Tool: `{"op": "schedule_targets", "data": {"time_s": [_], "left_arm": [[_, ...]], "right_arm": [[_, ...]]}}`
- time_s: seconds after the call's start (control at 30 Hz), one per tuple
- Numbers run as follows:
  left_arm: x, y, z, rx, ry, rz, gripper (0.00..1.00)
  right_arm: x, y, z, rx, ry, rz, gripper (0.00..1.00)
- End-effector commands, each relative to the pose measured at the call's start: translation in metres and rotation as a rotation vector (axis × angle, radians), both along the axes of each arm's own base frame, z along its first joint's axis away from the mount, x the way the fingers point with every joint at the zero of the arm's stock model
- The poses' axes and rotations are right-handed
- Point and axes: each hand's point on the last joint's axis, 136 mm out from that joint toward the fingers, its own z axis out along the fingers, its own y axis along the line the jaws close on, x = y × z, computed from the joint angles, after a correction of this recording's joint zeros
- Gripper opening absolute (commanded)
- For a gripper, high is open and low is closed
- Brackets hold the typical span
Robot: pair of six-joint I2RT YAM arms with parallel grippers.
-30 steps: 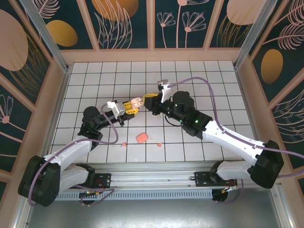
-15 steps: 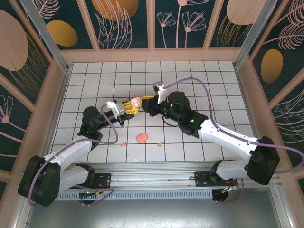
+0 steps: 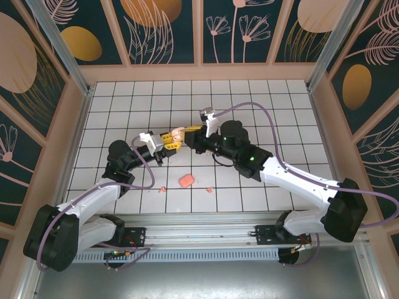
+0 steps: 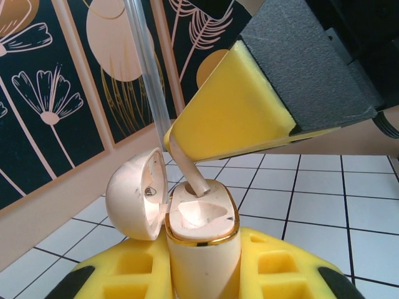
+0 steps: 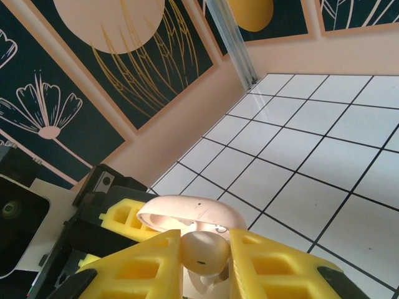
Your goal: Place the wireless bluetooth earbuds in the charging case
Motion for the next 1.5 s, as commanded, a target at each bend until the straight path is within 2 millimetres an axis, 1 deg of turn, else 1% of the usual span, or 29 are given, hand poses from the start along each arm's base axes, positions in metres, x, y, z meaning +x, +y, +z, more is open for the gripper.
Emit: {"op": "schedule_targets", "data": {"time_s": [0.0, 0.37, 0.6, 0.73, 0.93, 1.2, 1.47], "left_arm": [[-0.008, 0.000, 0.018, -0.038, -0.055, -0.019, 0.15], [-0.008, 0.000, 0.021, -0.048, -0.056, -0.020, 0.15], [-0.010, 0.000, 0.024, -0.054, -0.061, -0.027, 0.15], [-0.012, 0.000, 0.026, -0.058, -0.063, -0.033, 0.15], [-0.013, 0.000, 0.029, -0.069, -0.065, -0.039, 0.15], [-0.020, -0.001, 0.035, -0.090, -0.057, -0.079, 0.16], [-0.029, -0.006, 0.041, -0.109, -0.036, -0.154, 0.17]], "right_arm": [[-0.011, 0.001, 0.003, 0.004, -0.008, 0.036, 0.23], [-0.016, -0.001, -0.011, -0.048, 0.016, 0.056, 0.23], [-0.012, -0.005, -0.025, -0.108, 0.029, 0.029, 0.23], [-0.008, -0.008, -0.027, -0.127, 0.019, 0.002, 0.24], [-0.011, -0.008, -0.036, -0.179, 0.007, 0.024, 0.24], [-0.020, -0.008, -0.036, -0.224, -0.034, 0.092, 0.24], [-0.022, -0.012, -0.021, -0.235, -0.079, 0.125, 0.24]]}}
